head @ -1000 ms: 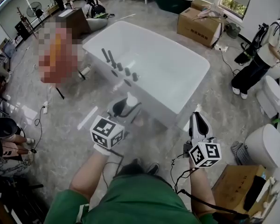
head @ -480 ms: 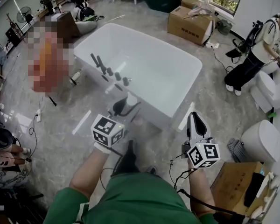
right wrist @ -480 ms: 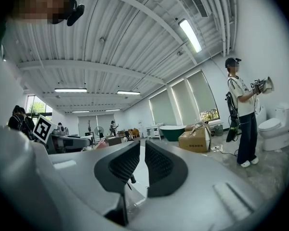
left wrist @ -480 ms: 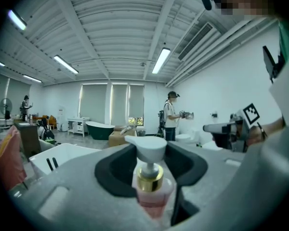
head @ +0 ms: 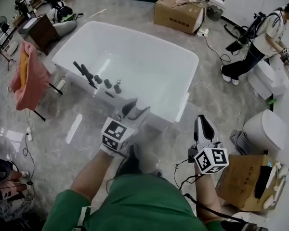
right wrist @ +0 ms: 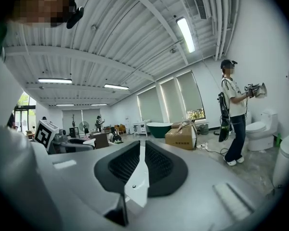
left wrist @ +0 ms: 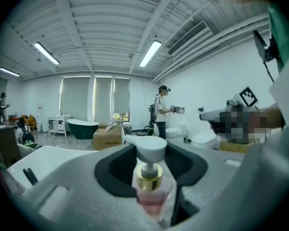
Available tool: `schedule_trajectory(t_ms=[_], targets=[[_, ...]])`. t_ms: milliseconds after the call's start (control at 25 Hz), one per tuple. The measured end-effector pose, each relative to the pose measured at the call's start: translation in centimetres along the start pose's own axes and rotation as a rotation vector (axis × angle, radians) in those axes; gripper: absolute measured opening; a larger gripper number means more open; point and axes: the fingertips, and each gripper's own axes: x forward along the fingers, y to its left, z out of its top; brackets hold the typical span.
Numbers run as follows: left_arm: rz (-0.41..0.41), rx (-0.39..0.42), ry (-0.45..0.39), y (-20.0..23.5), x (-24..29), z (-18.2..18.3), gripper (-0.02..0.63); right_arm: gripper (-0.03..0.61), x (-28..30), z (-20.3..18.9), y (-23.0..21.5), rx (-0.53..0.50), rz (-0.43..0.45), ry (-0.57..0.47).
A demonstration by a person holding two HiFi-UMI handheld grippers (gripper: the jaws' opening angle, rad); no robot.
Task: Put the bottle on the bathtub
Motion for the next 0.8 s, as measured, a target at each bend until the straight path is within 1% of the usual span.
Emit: schedule_trajectory(t_ms=[200, 440, 640, 800], targets=[[-0.099, 0.042, 0.029, 4.3, 3.8, -1.3, 0.173, 0.032, 5.0, 0.6, 0.3, -0.012, -0.075, 0.001], [-0.240, 0.050, 0.057, 6.9, 8.1, -3.7, 0.175, 0.032, 7.9, 0.0, -0.3, 0.004, -0.204, 0.023], [-0.330, 0.072, 0.095, 7.2, 11.2, -6.7, 0.175, 0.032, 9.2, -1.9, -1.3, 0.035, -0.263, 0.022], [-0.375, 0.091, 0.131, 6.8, 13.9, -8.7, 0.175, 0.032, 10.0, -3.2, -2.7, 0.055, -0.268, 0.028]])
